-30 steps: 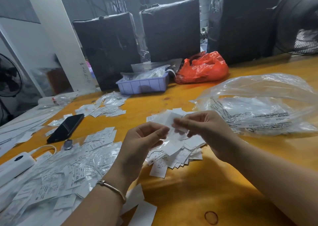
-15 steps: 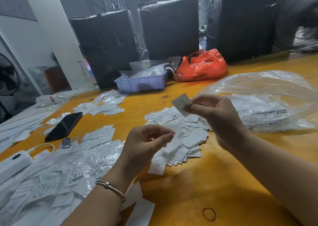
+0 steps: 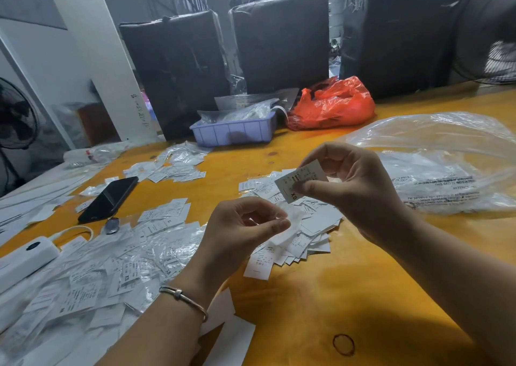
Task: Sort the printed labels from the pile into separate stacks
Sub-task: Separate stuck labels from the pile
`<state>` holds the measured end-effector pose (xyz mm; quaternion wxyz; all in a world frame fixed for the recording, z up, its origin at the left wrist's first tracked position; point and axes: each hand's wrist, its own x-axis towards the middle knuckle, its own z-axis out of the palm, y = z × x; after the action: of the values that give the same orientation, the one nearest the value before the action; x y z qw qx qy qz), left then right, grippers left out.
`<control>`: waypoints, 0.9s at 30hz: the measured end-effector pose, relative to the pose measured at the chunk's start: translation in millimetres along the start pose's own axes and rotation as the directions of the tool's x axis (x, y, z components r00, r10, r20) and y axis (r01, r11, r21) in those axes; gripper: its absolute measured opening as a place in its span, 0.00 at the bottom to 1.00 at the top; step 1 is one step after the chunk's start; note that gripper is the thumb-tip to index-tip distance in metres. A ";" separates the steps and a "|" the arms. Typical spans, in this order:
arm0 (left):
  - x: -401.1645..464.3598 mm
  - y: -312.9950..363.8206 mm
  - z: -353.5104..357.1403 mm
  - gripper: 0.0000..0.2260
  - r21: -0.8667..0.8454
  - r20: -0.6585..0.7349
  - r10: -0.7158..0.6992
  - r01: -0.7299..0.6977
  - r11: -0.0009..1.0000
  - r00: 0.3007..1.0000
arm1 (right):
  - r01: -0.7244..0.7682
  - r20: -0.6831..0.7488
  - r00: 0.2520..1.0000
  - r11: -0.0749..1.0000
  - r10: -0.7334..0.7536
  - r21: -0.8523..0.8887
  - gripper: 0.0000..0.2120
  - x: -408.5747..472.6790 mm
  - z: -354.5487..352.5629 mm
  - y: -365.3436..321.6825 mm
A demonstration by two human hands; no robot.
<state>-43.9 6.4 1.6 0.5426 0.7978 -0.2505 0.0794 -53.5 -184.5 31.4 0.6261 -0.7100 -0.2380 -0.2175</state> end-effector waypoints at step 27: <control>1.6 -5.3 -2.6 0.07 0.002 -0.051 0.005 -0.005 1.000 0.999 | 0.125 0.027 0.992 0.952 -0.122 -0.278 0.05 0.1 1.8 2.2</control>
<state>-39.6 9.8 -1.1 0.5480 0.7954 -0.2385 0.1010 -52.0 -182.9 29.6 0.5037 -0.7760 -0.2519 -0.2841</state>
